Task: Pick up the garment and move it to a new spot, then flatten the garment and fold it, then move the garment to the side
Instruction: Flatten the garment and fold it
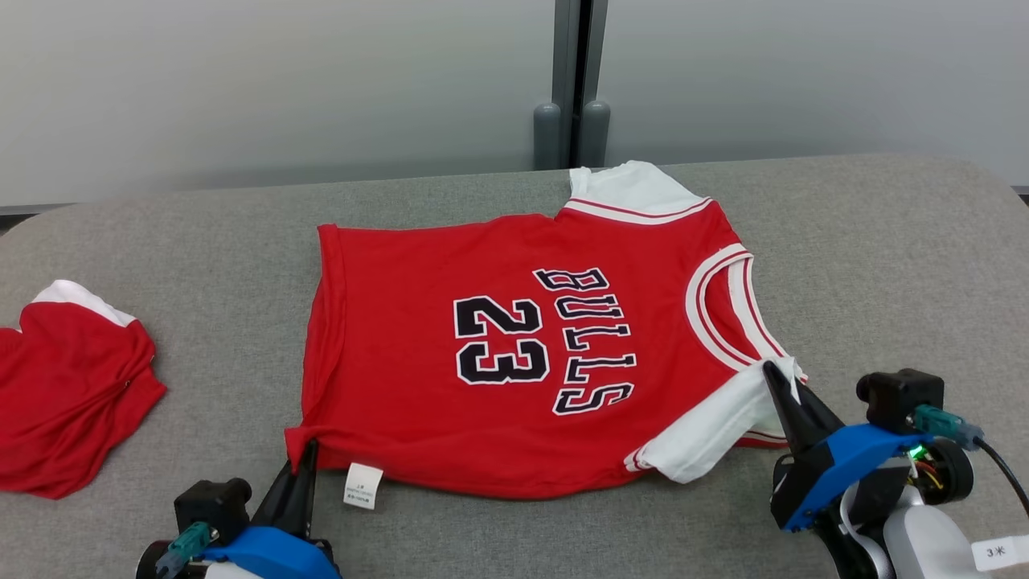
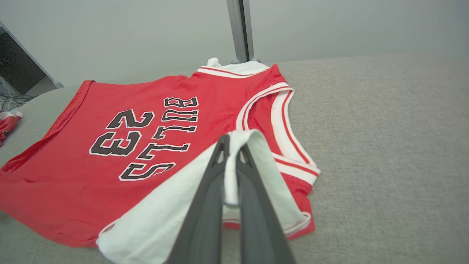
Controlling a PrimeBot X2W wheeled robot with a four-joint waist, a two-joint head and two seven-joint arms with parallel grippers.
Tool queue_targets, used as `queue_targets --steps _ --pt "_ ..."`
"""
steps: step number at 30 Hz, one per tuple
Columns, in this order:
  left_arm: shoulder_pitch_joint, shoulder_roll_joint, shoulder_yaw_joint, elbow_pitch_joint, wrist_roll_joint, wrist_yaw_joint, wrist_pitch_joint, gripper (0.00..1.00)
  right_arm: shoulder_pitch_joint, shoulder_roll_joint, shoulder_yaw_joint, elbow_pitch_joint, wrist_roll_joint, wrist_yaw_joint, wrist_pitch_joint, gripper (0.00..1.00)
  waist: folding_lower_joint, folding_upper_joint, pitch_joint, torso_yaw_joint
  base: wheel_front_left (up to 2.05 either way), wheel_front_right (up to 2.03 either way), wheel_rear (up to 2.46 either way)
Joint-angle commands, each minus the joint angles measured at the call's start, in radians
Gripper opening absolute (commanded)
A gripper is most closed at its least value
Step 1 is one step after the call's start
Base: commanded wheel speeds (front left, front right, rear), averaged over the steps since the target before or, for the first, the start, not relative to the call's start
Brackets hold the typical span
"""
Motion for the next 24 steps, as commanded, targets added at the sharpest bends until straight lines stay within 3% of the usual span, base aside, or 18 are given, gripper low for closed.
queue_targets --steps 1,24 --pt "-0.032 0.000 -0.005 0.008 0.005 -0.005 -0.003 0.00 -0.038 -0.011 0.007 0.027 0.010 0.000 -0.014 0.00 -0.0002 0.0000 0.005 0.001 0.00 0.00 0.00" --pt "-0.275 0.042 -0.088 0.134 -0.015 -0.024 -0.011 0.00 -0.500 -0.017 0.078 0.576 0.024 0.000 -0.218 0.00 -0.0002 0.0000 0.123 0.009 0.00 0.00 0.00"
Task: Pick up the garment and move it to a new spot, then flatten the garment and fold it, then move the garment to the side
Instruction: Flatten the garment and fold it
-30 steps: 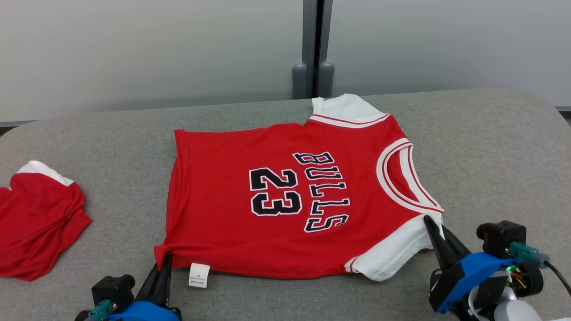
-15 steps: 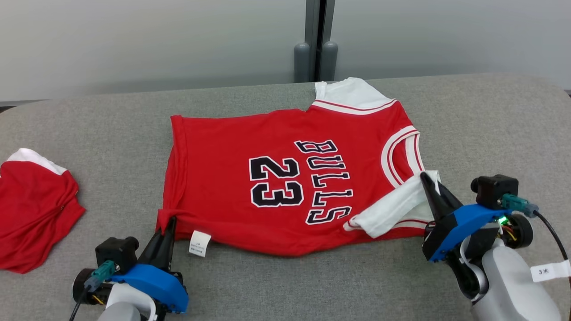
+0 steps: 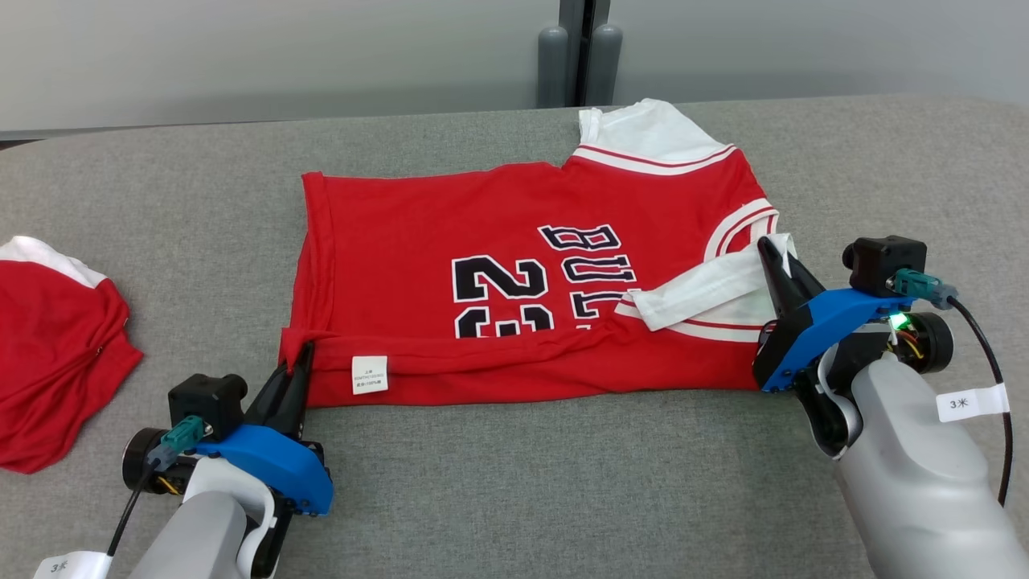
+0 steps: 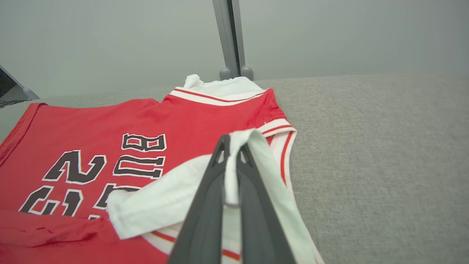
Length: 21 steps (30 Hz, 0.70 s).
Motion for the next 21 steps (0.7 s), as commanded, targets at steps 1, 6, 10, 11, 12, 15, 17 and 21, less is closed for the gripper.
queue_targets --steps 1,6,10,11,12,15,17,21 --pt "-0.023 0.006 -0.007 0.010 -0.007 -0.002 -0.003 0.00 -0.031 0.002 0.009 0.034 0.002 0.000 -0.018 0.00 -0.0001 0.0000 0.006 0.003 0.00 0.00 0.00" --pt "-0.043 0.003 -0.021 0.029 -0.017 -0.002 -0.007 1.00 -0.066 0.002 0.031 0.109 0.007 0.000 -0.066 1.00 -0.0001 0.0000 0.007 0.002 0.00 0.00 0.00" --pt "-0.024 -0.005 -0.003 0.009 -0.006 0.000 -0.010 1.00 -0.053 -0.015 0.052 0.141 0.016 0.000 -0.098 1.00 -0.0001 0.0000 -0.009 0.003 0.00 0.00 0.00" --pt "-0.013 -0.006 0.007 -0.005 -0.002 0.006 -0.010 1.00 -0.042 -0.022 0.058 0.145 0.018 0.000 -0.104 1.00 -0.0001 0.0000 -0.015 0.003 0.00 0.00 0.00" --pt "0.000 -0.006 0.015 -0.021 0.004 0.010 -0.009 1.00 -0.029 -0.026 0.063 0.147 0.020 0.000 -0.112 1.00 -0.0001 0.0000 -0.020 0.004 0.00 0.00 0.00" --pt "0.047 -0.011 0.043 -0.072 0.016 0.021 -0.010 1.00 0.010 -0.049 0.075 0.144 0.028 0.000 -0.121 1.00 -0.0001 0.0000 -0.034 0.006 0.00 0.00 0.00" --pt "0.064 -0.011 0.048 -0.085 0.022 0.023 -0.010 1.00 0.022 -0.058 0.079 0.141 0.030 0.000 -0.125 1.00 -0.0001 0.0000 -0.038 0.007 0.00 0.00 0.00" --pt "0.127 -0.015 0.071 -0.088 0.026 0.025 -0.010 1.00 0.085 -0.089 0.096 0.128 0.053 0.000 -0.130 1.00 -0.0001 0.0000 -0.049 -0.001 0.00 0.00 0.00"
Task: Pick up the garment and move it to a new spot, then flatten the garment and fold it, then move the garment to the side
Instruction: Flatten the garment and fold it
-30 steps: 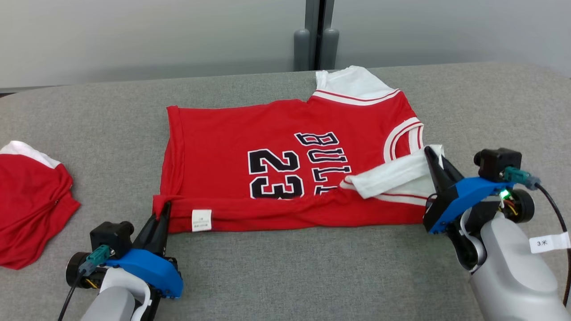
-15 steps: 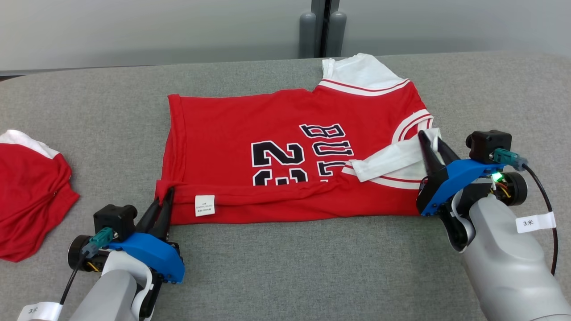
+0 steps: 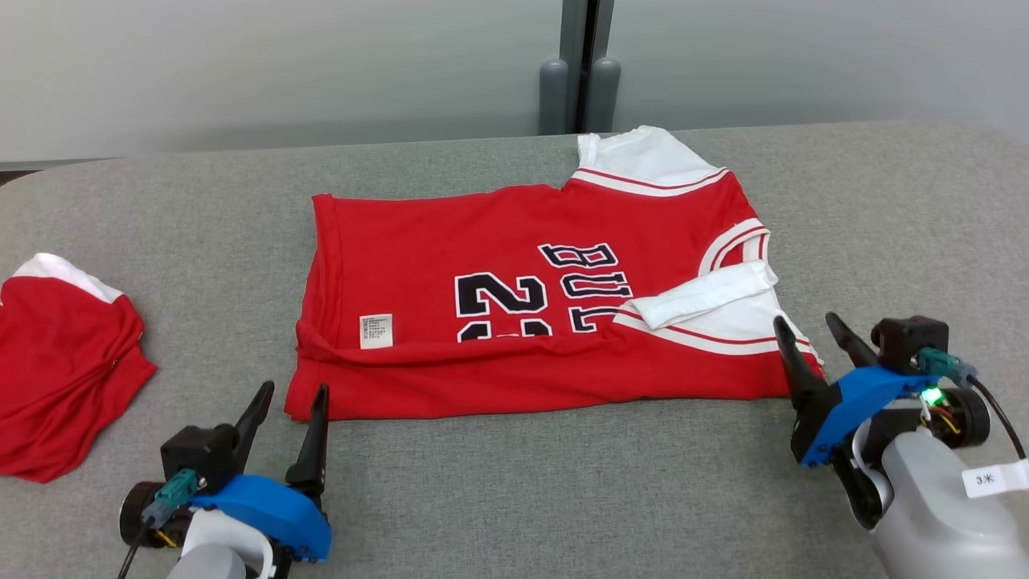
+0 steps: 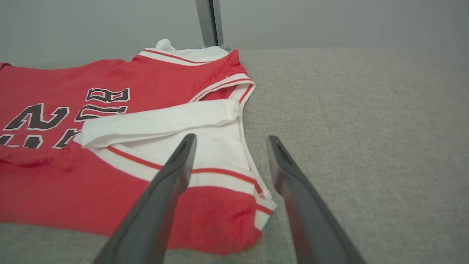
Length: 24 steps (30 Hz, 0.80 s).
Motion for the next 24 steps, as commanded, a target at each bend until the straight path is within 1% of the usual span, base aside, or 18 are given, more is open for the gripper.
queue_targets --steps 1,5,10,14,19,20,21,22,23,24 --pt "0.017 -0.004 0.012 0.006 0.001 0.002 -0.004 1.00 0.025 -0.012 0.006 -0.007 0.018 0.000 -0.005 1.00 0.0001 0.0000 -0.002 -0.008 0.00 0.00 0.00" --pt "0.022 -0.004 0.015 0.031 -0.002 -0.003 -0.004 1.00 0.042 -0.013 0.014 -0.007 0.030 0.000 0.007 1.00 0.0001 0.0000 0.003 -0.016 0.00 0.00 0.00" --pt "-0.009 -0.005 0.025 0.077 -0.003 -0.009 -0.004 1.00 0.051 0.000 0.029 0.003 0.038 0.000 0.021 1.00 0.0001 0.0000 0.016 -0.023 0.00 0.00 0.00" --pt "-0.039 -0.005 0.012 0.124 -0.004 -0.016 -0.004 1.00 0.045 0.007 0.036 0.027 0.036 0.000 0.027 1.00 0.0001 0.0000 0.029 -0.023 0.00 0.00 0.00" --pt "-0.072 -0.019 -0.008 0.182 -0.010 -0.021 -0.004 1.00 0.036 0.012 0.044 0.065 0.025 0.000 0.032 1.00 0.0001 0.0000 0.038 -0.020 0.00 0.00 0.00" --pt "-0.079 -0.022 -0.017 0.195 -0.013 -0.022 -0.004 1.00 0.037 0.015 0.046 0.071 0.027 0.000 0.031 0.71 0.0001 0.0000 0.038 -0.020 0.00 0.00 0.00" --pt "-0.086 -0.026 -0.027 0.208 -0.013 -0.024 -0.004 0.58 0.039 0.018 0.047 0.075 0.030 0.000 0.029 0.40 0.0001 0.0000 0.037 -0.020 0.00 0.00 0.00" --pt "-0.092 -0.028 -0.033 0.218 -0.012 -0.025 -0.004 0.29 0.042 0.021 0.049 0.077 0.032 0.000 0.026 0.00 0.0001 0.0000 0.035 -0.020 0.00 0.00 0.00" --pt "-0.095 -0.029 -0.035 0.224 -0.017 -0.025 -0.004 0.18 0.046 0.024 0.051 0.077 0.034 0.000 0.023 0.00 0.0001 0.0000 0.033 -0.022 0.00 0.00 0.00" --pt "-0.097 -0.031 -0.037 0.227 -0.023 -0.026 -0.004 0.00 0.049 0.025 0.051 0.075 0.036 0.000 0.022 0.00 0.0001 0.0000 0.030 -0.023 0.00 0.00 0.00"
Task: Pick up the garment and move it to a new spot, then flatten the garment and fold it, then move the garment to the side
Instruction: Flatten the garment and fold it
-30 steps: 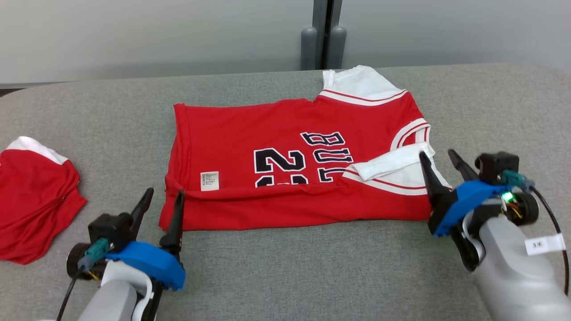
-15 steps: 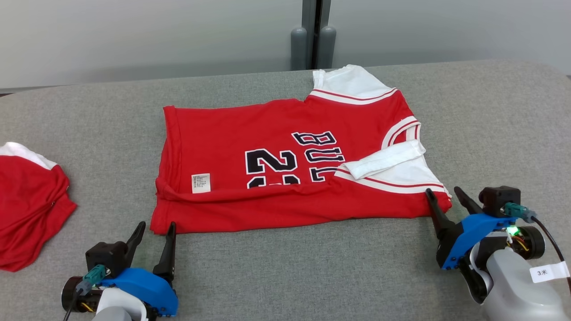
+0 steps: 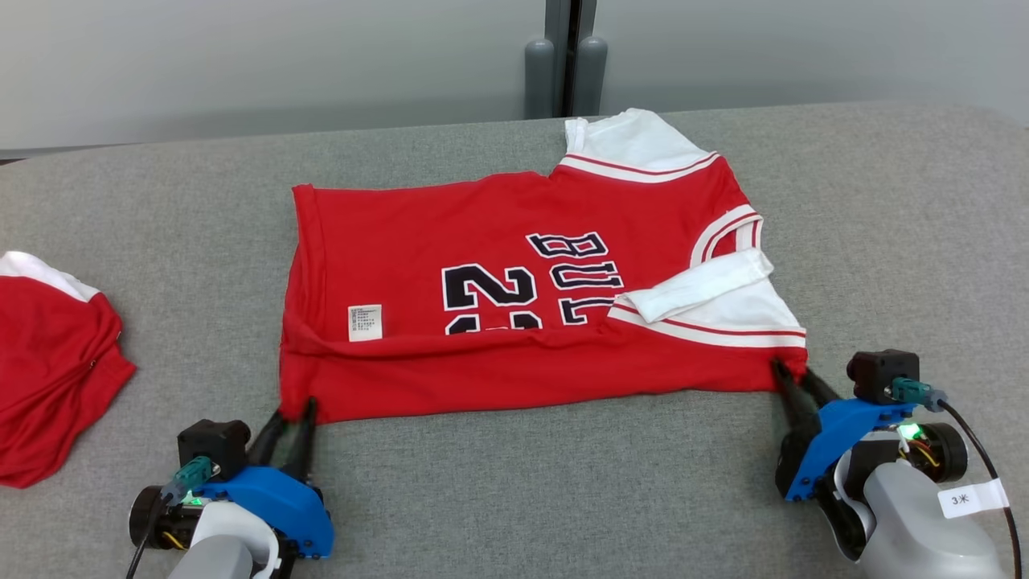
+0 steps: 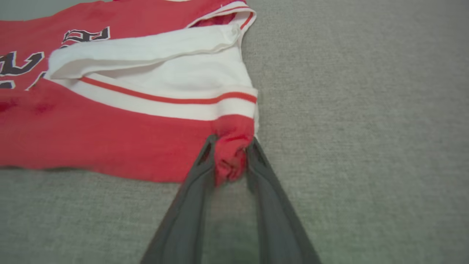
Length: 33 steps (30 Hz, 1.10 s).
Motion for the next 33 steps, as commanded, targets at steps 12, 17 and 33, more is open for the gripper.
queue_targets --steps 12,17,33 --pt "0.083 0.000 0.035 -0.099 -0.015 -0.005 -0.004 0.00 0.122 -0.015 -0.014 -0.091 0.070 0.000 -0.030 0.00 0.0000 0.0000 -0.089 0.002 0.00 0.00 0.00" --pt "0.177 0.008 0.071 -0.173 -0.004 0.007 -0.004 0.00 0.224 -0.025 -0.021 -0.195 0.089 0.000 -0.032 0.00 0.0000 0.0000 -0.127 0.009 0.00 0.00 0.00" --pt "0.351 0.011 0.080 -0.279 -0.004 0.042 0.001 1.00 0.613 0.017 -0.208 -0.684 -0.019 0.000 0.230 0.33 0.0000 0.0000 -0.160 0.008 0.00 0.00 0.00"
